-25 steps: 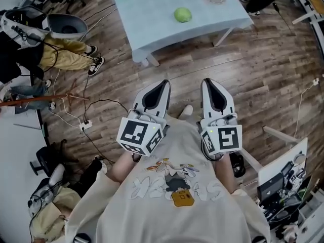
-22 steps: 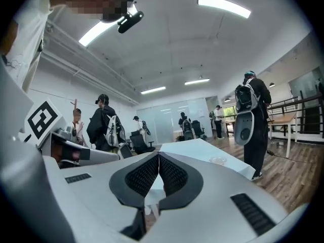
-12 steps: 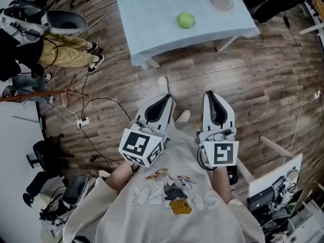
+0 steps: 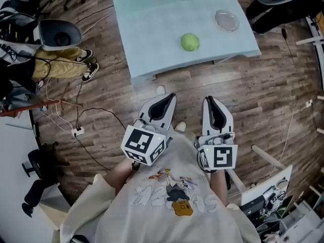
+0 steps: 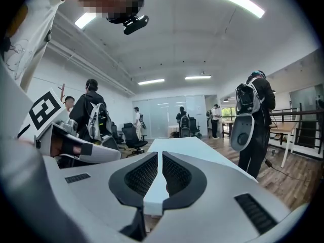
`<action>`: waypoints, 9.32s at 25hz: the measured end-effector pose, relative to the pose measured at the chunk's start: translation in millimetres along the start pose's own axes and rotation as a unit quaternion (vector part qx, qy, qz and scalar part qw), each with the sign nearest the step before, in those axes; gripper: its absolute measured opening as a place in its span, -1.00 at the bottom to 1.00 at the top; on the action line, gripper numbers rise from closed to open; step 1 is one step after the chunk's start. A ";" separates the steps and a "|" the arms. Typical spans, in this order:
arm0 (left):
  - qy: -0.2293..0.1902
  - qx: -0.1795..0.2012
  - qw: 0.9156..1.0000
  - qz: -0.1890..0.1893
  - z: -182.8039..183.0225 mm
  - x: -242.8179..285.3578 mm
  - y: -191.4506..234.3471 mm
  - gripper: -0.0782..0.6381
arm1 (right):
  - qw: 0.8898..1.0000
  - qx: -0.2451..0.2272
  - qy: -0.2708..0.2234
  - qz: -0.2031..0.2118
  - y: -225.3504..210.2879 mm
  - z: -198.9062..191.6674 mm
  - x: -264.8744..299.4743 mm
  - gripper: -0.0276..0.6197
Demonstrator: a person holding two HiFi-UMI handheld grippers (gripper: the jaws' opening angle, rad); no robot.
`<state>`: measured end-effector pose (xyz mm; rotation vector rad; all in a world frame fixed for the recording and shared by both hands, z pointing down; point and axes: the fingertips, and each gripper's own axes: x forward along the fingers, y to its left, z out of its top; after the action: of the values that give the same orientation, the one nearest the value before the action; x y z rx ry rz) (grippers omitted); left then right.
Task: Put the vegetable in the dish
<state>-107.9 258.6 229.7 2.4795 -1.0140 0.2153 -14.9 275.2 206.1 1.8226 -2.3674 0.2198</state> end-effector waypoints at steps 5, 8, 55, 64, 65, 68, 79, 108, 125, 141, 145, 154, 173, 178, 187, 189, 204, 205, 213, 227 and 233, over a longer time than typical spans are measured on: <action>-0.007 0.006 1.000 -0.023 36.8 30.6 33.3 -0.78 | 1.000 -0.004 0.002 -0.004 -6.5 18.9 57.3 -0.48; -0.005 0.007 0.999 -0.037 53.6 46.6 52.2 -0.78 | 1.000 0.000 0.008 -0.005 -8.2 26.0 88.3 -0.43; 0.103 -0.029 0.994 0.001 1.1 191.8 166.0 -0.78 | 0.974 0.010 0.225 0.038 -87.1 -171.6 290.4 0.67; 0.113 -0.046 0.993 0.011 -23.0 204.7 168.8 -0.78 | 0.965 -0.001 0.260 0.040 -93.2 -212.7 310.0 0.67; 0.114 -0.049 0.992 0.012 -24.9 205.1 169.3 -0.78 | 0.963 -0.002 0.266 0.039 -94.2 -218.2 312.0 0.67; 0.118 -0.056 0.991 0.014 -30.1 206.5 171.3 -0.78 | 0.959 -0.011 0.281 0.040 -96.1 -232.8 318.1 0.67; 0.126 -0.065 0.989 0.025 -41.8 211.7 173.3 -0.78 | 0.948 -0.017 0.316 0.027 -107.7 -269.4 333.9 0.67; 0.129 -0.061 0.989 0.033 -43.0 199.0 170.3 -0.78 | 0.958 0.015 0.284 0.018 -109.6 -271.8 320.7 0.67; 0.116 -0.048 0.992 0.022 -22.3 235.2 149.3 -0.78 | 0.968 0.010 0.251 0.019 -151.3 -225.5 329.6 0.67; 0.115 -0.042 0.992 0.021 -2.7 301.2 125.1 -0.78 | 0.971 0.007 0.239 0.009 -232.8 -204.5 348.4 0.67; 0.120 -0.044 0.992 0.022 -0.3 318.2 117.2 -0.78 | 0.972 0.004 0.235 0.003 -256.3 -197.3 350.8 0.67; 0.120 -0.036 0.992 0.023 8.4 354.4 97.2 -0.78 | 0.972 0.009 0.233 -0.009 -306.0 -189.5 349.1 0.67; 0.142 -0.035 0.989 0.021 7.1 420.7 72.0 -0.78 | 0.970 0.010 0.241 -0.025 -390.8 -201.9 373.0 0.67; 0.145 -0.039 0.988 0.030 6.5 428.2 73.5 -0.78 | 0.968 0.010 0.251 -0.016 -395.7 -213.7 383.1 0.67; 0.149 -0.052 0.987 0.035 2.0 433.9 76.5 -0.78 | 0.959 0.003 0.282 -0.019 -399.9 -225.7 395.3 0.67; 0.148 -0.052 0.987 0.034 2.5 433.9 74.3 -0.78 | 0.958 0.000 0.285 -0.017 -400.9 -227.8 394.0 0.67; 0.148 -0.051 0.987 0.040 3.8 428.8 82.8 -0.78 | 0.951 -0.033 0.305 -0.023 -396.6 -239.1 396.9 0.67; 0.147 -0.051 0.987 0.040 3.8 427.4 83.3 -0.78 | 0.951 -0.036 0.307 -0.024 -396.0 -239.3 396.5 0.67; 0.145 -0.052 0.987 0.042 3.8 422.8 87.0 -0.78 | 0.948 -0.049 0.312 -0.034 -397.0 -241.0 398.8 0.67; 0.138 -0.053 0.988 0.040 7.5 417.2 90.8 -0.78 | 0.954 -0.066 0.289 -0.047 -394.3 -228.1 400.9 0.67; 0.136 -0.052 0.989 0.038 10.0 418.2 95.1 -0.78 | 0.953 -0.069 0.290 -0.051 -395.2 -227.9 403.1 0.66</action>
<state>125.7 -67.5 381.8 2.2442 -0.9757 0.4977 271.2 -159.6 521.9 1.5399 -1.8299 0.4879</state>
